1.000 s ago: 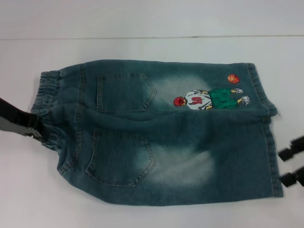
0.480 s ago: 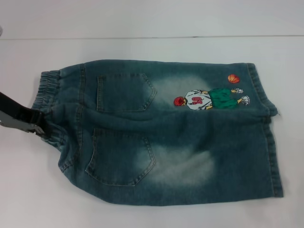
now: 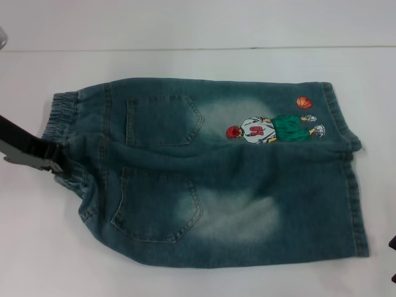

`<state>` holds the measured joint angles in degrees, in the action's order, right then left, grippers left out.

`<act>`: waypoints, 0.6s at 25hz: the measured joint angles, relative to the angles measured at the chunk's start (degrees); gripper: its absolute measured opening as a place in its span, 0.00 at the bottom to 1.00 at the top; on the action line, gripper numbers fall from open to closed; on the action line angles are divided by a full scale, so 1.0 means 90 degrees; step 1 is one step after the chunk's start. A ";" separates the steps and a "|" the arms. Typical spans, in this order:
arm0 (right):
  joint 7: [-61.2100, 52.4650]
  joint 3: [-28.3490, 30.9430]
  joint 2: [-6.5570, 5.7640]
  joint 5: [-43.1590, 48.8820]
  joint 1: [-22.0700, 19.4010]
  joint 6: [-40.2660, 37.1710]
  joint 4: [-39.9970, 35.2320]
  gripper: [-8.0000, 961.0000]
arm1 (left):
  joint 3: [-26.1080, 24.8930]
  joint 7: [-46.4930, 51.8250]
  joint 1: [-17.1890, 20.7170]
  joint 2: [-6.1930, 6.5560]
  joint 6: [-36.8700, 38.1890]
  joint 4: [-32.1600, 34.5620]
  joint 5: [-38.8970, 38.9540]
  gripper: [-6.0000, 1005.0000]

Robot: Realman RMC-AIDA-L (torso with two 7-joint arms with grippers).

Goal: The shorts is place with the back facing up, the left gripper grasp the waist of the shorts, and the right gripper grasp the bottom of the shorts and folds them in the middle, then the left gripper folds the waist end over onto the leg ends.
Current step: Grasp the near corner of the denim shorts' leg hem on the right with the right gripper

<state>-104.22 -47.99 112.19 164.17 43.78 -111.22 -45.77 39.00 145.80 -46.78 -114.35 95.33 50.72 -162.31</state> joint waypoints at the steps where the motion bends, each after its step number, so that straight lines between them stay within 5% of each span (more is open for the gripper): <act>1: -0.0005 -0.0047 0.0008 0.0002 0.0028 0.0045 0.0070 0.92 | -0.0006 -0.0003 -0.0010 0.0000 -0.0003 0.0000 0.0007 0.06; 15: -0.0099 -0.0444 0.0098 0.0029 0.0231 0.0369 0.0440 0.92 | -0.0033 -0.0025 -0.0124 0.0001 0.0037 0.0010 0.0018 0.06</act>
<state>-105.11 -51.99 113.08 164.43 45.86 -107.89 -41.82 38.71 145.58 -47.90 -114.34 95.67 50.80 -162.15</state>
